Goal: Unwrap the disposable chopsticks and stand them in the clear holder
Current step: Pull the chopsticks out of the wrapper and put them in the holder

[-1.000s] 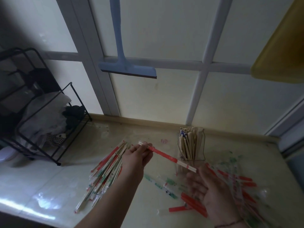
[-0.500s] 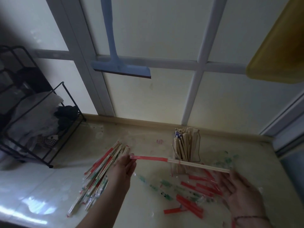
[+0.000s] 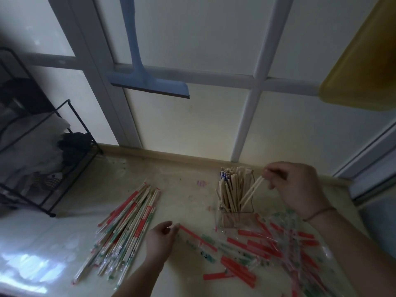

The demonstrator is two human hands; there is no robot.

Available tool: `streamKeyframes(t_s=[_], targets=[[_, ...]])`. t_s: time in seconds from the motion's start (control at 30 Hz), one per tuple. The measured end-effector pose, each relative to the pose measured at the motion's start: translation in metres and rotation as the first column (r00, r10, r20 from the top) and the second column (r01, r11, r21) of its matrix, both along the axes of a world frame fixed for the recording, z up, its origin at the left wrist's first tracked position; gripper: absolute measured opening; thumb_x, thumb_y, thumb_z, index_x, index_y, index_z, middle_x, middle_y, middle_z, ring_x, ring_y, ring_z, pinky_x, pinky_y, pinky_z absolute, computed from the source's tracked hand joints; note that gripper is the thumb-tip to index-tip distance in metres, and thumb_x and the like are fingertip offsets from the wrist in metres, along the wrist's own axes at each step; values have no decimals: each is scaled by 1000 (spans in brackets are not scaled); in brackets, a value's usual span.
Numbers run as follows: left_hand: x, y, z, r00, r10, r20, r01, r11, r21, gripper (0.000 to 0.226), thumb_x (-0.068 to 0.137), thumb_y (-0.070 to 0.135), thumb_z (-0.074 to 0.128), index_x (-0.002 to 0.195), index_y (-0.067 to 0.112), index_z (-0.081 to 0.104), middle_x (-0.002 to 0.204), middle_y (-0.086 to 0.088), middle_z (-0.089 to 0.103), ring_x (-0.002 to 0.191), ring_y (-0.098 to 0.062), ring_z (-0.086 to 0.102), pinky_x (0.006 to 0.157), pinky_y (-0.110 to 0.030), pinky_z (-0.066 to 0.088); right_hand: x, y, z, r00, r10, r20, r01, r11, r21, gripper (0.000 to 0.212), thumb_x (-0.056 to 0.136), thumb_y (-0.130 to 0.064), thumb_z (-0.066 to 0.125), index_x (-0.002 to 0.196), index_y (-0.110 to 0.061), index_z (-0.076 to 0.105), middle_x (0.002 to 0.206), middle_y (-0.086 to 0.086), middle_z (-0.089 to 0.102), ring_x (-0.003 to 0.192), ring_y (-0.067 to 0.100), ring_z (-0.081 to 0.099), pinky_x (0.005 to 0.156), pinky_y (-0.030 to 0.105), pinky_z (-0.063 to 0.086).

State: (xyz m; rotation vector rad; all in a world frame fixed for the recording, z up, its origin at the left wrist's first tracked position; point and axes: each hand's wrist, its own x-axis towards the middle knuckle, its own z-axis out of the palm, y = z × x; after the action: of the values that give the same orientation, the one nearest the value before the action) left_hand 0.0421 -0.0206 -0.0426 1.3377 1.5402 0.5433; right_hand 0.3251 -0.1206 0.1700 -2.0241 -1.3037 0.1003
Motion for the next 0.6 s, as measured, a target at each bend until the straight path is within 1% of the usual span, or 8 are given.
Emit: streamKeyframes(t_s=[0.07,0.13,0.27,0.33,0.4,0.47,0.53,0.6], targets=[[-1,2,1,979,-102,-175,115,991,64,49,87,41,70,126,13,64,100,-7,74,88,-18,69,74,-27,52,-10,15,-15,999,24,24,-21,993,-112,10,84,-25,73,90,-20,77,63,-15,65,56,3,62,66,23,53],[-4,2,1,955,-159,-249,187,978,91,53,90,42,65,133,13,58,100,-6,74,92,-18,68,77,-26,51,-16,24,-32,998,35,59,-21,976,-217,12,86,-32,69,93,-27,77,77,-12,72,67,9,65,72,30,55],[-15,-1,4,928,-239,-286,281,953,116,43,92,34,64,131,16,57,71,4,68,66,-8,64,61,-20,51,-21,28,-57,983,67,170,-6,941,-337,16,90,-37,63,100,-30,74,92,-6,73,82,15,66,67,25,44],[-23,-1,6,922,-229,-311,288,944,159,36,91,29,66,124,17,62,70,6,64,65,-3,60,56,-13,43,-21,26,-65,979,75,189,-2,934,-358,20,90,-37,62,107,-30,71,94,-4,74,84,17,67,70,27,49],[-34,2,6,910,-201,-362,296,928,228,31,88,25,69,118,17,67,76,9,62,69,-5,59,59,-15,42,-20,25,-69,979,83,185,-18,945,-327,24,88,-35,66,111,-27,70,95,-3,74,84,18,68,74,29,53],[-50,6,2,893,-162,-420,303,907,294,28,81,19,74,109,15,71,87,0,66,76,-17,63,65,-25,48,-19,24,-67,985,63,161,-24,972,-235,24,84,-28,72,108,-22,72,91,-1,75,77,19,68,73,30,55],[-68,10,-8,832,-155,-532,377,863,337,25,72,18,73,97,14,72,90,-6,66,76,-28,64,61,-31,51,-19,23,-61,991,26,135,-11,994,-112,20,81,-20,76,101,-17,74,86,0,75,65,16,64,70,26,52],[-83,13,-12,747,-185,-638,453,844,286,27,63,25,67,89,16,69,83,-7,62,70,-33,62,53,-32,49,-19,22,-50,996,-17,87,18,1000,-6,17,81,-16,76,97,-14,74,81,0,73,60,12,61,66,19,46]])
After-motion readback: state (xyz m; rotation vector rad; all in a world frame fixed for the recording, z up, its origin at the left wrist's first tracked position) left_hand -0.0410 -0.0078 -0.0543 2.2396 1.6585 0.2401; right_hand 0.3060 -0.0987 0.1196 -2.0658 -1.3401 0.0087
